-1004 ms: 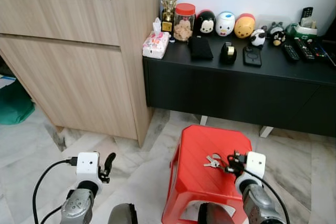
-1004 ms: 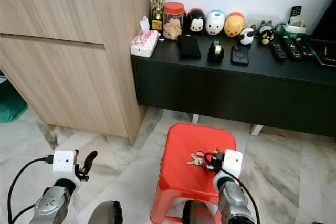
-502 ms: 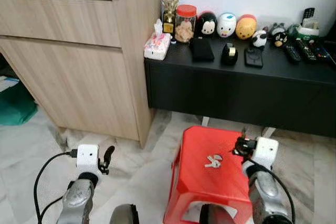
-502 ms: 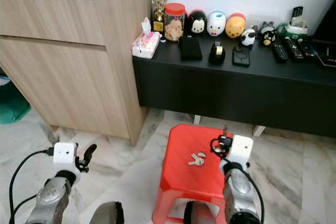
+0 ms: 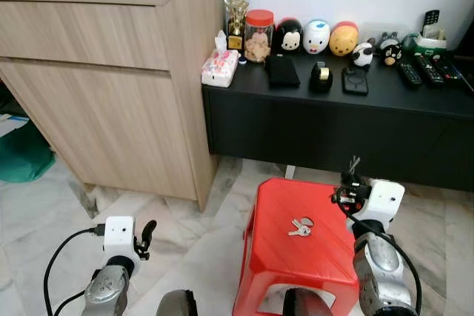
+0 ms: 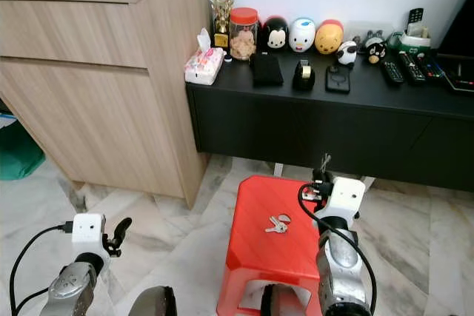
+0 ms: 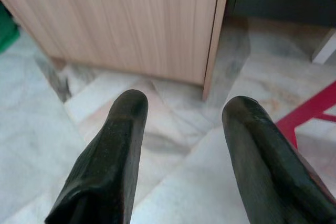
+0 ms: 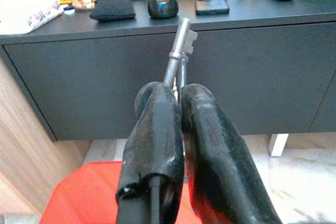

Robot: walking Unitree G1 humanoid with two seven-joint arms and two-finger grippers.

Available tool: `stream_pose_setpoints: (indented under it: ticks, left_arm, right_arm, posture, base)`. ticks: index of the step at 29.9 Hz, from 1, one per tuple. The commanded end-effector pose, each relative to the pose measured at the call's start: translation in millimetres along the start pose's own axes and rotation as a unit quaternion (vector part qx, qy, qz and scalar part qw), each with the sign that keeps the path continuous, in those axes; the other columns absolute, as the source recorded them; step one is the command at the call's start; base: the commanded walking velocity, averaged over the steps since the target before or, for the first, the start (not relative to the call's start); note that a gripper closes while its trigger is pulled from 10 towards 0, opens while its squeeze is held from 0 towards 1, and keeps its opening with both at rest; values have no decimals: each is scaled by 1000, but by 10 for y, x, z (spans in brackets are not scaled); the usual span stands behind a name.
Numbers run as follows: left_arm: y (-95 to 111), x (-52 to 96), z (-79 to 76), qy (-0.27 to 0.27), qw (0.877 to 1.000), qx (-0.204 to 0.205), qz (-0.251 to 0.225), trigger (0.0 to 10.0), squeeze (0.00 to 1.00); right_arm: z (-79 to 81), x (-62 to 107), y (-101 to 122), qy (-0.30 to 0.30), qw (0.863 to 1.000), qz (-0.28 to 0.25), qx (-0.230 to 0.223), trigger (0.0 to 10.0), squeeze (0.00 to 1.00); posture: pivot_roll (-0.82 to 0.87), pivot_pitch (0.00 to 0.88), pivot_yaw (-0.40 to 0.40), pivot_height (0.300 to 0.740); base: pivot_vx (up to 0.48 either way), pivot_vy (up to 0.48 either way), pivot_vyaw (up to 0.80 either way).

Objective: Hang keys on a hook

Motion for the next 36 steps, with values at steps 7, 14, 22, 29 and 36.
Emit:
stream_pose_setpoints:
  ticks: [7, 14, 22, 29, 36]
  left_arm:
    - [-344, 109, -13, 1, 998, 10, 63, 10000, 0]
    - [-437, 142, -39, -2, 997, 13, 81, 10000, 0]
    - [-393, 108, -37, -4, 997, 15, 76, 10000, 0]
    - [-389, 99, -44, -3, 997, 17, 77, 10000, 0]
    - [-360, 82, -44, -3, 997, 18, 71, 10000, 0]
  right_arm:
    - [114, -61, 71, -6, 1000, -5, 0, 10000, 0]
    - [190, -99, 69, 2, 1000, 1, 14, 10000, 0]
    - [153, -119, 31, -10, 1000, 13, 17, 10000, 0]
    - [152, -126, 12, -14, 1000, 18, 15, 10000, 0]
    - [182, -165, 35, -15, 1000, 18, 14, 10000, 0]
  posture:
    - [-21, 0, -4, 611]
    - [-21, 0, -5, 611]
    - [-18, 0, -3, 611]
    - [-13, 0, -6, 611]
    - [-12, 0, -8, 611]
  base:
    - [-72, 0, 0]
    - [-273, 0, 0]
    - [-323, 0, 0]
    - [-367, 0, 0]
    - [-367, 0, 0]
Point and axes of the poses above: a point about 5 cm out from each wrist's last joint towards the gripper, its own x axis pointing back from the gripper into the wrist, its own y axis along the axis of the wrist's last joint, z = x × y, the point moved 6 cm from there along -x, pointing out of the wrist towards the gripper, and after that the axes turned 11 degrees about -x, right-handed, at the moved point
